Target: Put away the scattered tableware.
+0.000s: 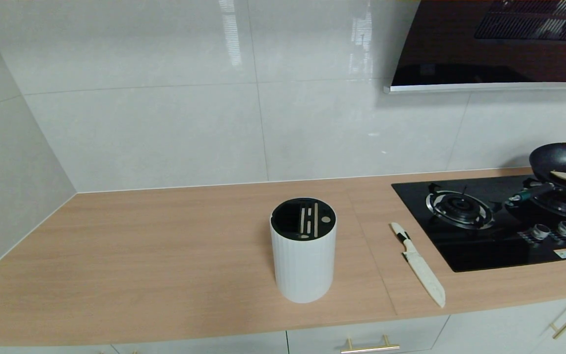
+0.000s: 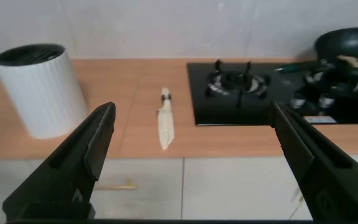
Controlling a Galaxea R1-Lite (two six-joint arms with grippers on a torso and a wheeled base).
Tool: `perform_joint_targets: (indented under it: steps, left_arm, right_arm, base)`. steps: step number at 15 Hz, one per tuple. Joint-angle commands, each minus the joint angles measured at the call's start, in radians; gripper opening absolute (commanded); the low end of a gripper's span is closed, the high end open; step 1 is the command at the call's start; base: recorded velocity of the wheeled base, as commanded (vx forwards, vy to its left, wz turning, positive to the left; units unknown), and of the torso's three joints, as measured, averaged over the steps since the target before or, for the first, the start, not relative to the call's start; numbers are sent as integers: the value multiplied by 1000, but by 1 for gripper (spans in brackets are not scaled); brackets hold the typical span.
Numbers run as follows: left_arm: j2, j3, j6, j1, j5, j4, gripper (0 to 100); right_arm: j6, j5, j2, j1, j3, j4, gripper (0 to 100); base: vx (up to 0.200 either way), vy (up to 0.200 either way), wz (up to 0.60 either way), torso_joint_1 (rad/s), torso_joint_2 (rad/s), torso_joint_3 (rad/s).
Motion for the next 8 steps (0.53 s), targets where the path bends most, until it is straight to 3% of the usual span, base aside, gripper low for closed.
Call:
perform_joint_targets:
  steps: [1,5,8]
  left_arm:
    - [0,0,-1,0,0,0,100]
    - [0,0,-1,0,0,0,100]
    - [0,0,-1,0,0,0,100]
  right_arm:
    - [4,36,427,5,-153,-21,100]
    - [2,38,950,66,-374,-47,100]
    - [-1,30,1332,65,-479,-256,100]
  base:
    - [0,0,0,0,0,0]
    - [0,0,0,0,0,0]
    - [0,0,0,0,0,0]
